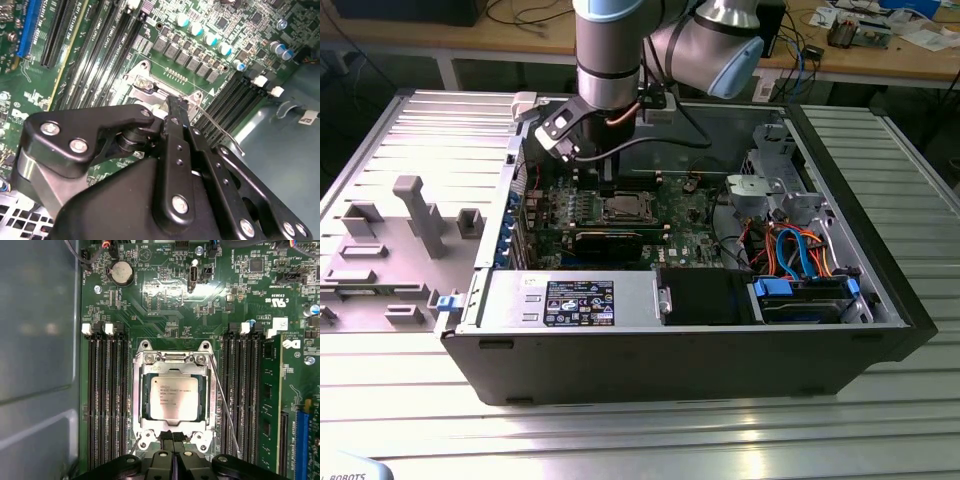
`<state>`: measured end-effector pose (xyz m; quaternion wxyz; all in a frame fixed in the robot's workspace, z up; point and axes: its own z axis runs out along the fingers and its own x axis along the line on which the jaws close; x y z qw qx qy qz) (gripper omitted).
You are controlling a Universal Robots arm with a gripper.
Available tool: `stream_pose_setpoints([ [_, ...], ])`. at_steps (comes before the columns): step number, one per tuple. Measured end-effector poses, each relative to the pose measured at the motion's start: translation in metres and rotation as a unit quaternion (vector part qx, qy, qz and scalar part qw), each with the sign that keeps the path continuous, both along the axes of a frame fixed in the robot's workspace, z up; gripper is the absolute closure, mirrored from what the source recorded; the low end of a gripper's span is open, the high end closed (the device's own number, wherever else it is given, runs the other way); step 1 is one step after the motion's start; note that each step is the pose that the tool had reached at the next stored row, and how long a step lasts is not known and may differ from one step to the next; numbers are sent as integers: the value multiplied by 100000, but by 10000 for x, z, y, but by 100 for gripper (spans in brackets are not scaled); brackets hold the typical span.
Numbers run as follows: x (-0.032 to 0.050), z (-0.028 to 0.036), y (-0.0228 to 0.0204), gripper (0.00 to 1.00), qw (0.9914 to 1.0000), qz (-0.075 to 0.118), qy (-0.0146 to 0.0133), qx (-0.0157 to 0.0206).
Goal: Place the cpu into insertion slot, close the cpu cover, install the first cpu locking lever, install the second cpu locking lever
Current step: 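Close the cpu cover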
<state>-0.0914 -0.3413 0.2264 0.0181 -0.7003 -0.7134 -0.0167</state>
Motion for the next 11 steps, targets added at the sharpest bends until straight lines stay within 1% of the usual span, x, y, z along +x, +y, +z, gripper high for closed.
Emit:
stream_pose_setpoints([
  [2,5,1,0,89,100000,17,-1,7],
  [4,78,-2,1,89,100000,21,-3,-29],
  [5,132,-4,1,89,100000,34,0,-64],
  [8,234,-7,1,89,100000,34,0,-97],
  [9,251,-8,1,89,100000,36,1,-101],
  [11,258,-8,0,89,100000,24,-2,-104],
])
